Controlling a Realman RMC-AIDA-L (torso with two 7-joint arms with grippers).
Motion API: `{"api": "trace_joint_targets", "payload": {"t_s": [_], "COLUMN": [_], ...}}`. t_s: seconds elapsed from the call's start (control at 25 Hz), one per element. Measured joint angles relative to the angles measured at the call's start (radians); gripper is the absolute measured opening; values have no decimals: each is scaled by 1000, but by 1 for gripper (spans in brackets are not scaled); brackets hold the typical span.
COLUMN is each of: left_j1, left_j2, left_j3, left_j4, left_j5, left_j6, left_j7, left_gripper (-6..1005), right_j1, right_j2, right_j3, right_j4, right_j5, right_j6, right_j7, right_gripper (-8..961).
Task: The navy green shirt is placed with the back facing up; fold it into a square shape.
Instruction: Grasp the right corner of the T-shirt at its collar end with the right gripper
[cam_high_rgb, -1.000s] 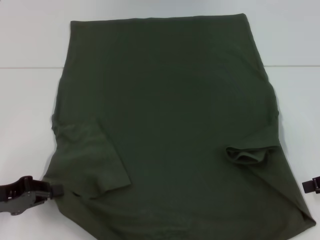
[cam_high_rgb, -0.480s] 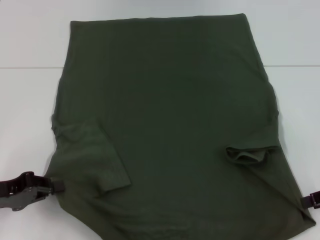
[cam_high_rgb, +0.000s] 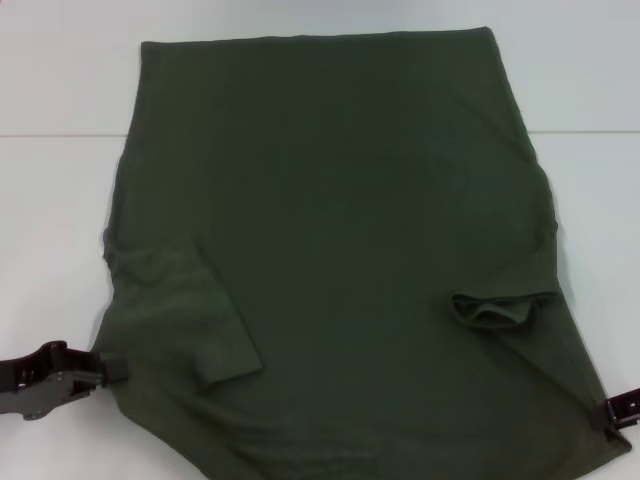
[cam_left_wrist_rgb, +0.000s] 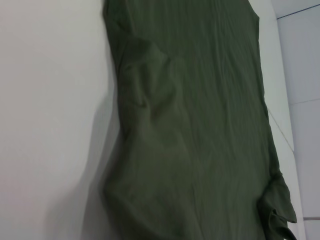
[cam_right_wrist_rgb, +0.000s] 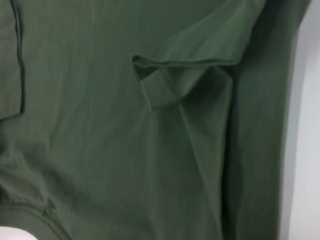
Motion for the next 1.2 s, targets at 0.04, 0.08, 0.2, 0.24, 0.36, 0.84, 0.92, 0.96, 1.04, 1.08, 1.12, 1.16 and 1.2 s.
{"api": "trace_joint_targets", "payload": {"t_s": [0.04, 0.08, 0.2, 0.24, 0.36, 0.84, 0.92, 0.96, 1.04, 1.08, 1.12, 1.16, 1.2], "left_j1": [0, 0, -1, -1, -4, -8, -8, -7, -7, -7, -7, -7, -7], "left_j2": [0, 0, 0, 0, 1, 2, 3, 4, 5, 5, 6, 6, 7], "left_j3": [0, 0, -2, -2, -2, -2, -2, -2, -2, -2, -2, -2, -2], "left_j4": [0, 0, 0, 0, 0, 0, 0, 0, 0, 0, 0, 0, 0], "left_j5": [0, 0, 0, 0, 0, 0, 0, 0, 0, 0, 0, 0, 0], "left_j6": [0, 0, 0, 0, 0, -1, -1, -1, -1, -1, 1, 3, 10], "left_j7": [0, -1, -1, -1, -2, -4, -4, -4, -4, -3, 1, 6, 16], "left_gripper": [52, 53, 56, 57, 59, 71, 73, 74, 75, 76, 77, 78, 79], "right_j1": [1, 1, 3, 3, 9, 19, 19, 19, 19, 19, 19, 19, 19], "right_j2": [3, 6, 17, 21, 30, 40, 39, 39, 39, 39, 39, 38, 37], "right_j3": [-1, -3, -4, -4, -5, 1, 1, 2, 2, 2, 3, 3, 4], "right_j4": [0, 0, -1, -2, -2, -12, -11, -11, -10, -10, -11, -11, -11], "right_j5": [-1, -1, 2, 3, 5, 19, 19, 19, 19, 19, 19, 19, 21], "right_j6": [1, 2, 1, 0, -1, -9, -12, -12, -12, -13, -14, -15, -19], "right_j7": [-1, -1, -3, -5, -7, -24, -26, -26, -26, -25, -25, -26, -28], "right_gripper": [503, 503, 502, 502, 501, 498, 497, 466, 404, 373, 342, 311, 266]}}
